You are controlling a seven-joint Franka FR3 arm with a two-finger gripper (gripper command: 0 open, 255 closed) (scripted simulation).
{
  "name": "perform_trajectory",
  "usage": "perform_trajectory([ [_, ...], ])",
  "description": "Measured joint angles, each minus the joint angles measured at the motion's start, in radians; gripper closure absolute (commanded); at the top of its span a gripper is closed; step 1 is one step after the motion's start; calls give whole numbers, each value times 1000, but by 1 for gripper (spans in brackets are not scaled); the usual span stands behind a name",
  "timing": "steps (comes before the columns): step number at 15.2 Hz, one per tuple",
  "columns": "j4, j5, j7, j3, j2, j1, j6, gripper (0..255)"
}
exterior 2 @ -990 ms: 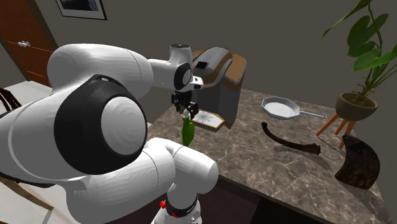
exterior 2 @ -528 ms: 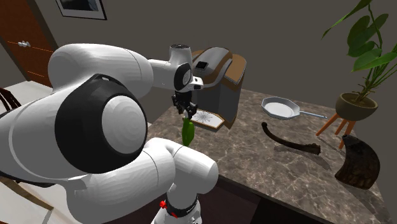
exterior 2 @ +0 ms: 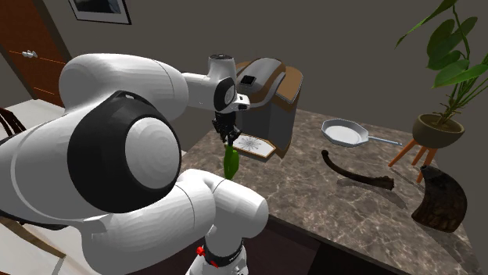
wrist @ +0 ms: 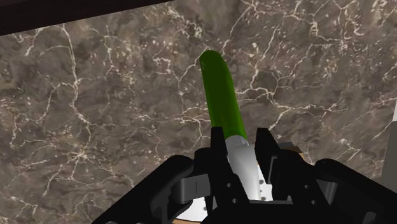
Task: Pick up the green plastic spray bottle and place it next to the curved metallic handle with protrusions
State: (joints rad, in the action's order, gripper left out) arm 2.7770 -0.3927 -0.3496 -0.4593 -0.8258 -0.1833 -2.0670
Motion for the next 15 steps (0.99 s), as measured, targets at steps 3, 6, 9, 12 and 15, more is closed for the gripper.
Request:
perform_trajectory([
  [3,-14,6,-1,6,-5,3,18,255],
  [6,-44,18,-3,17,-14,8,57,255],
  [9,-77,32,-5,34,-30,11,106,255],
  [12,-113,43,-9,45,-37,15,150,255],
  [15,-149,55,-11,57,-40,21,188,255],
])
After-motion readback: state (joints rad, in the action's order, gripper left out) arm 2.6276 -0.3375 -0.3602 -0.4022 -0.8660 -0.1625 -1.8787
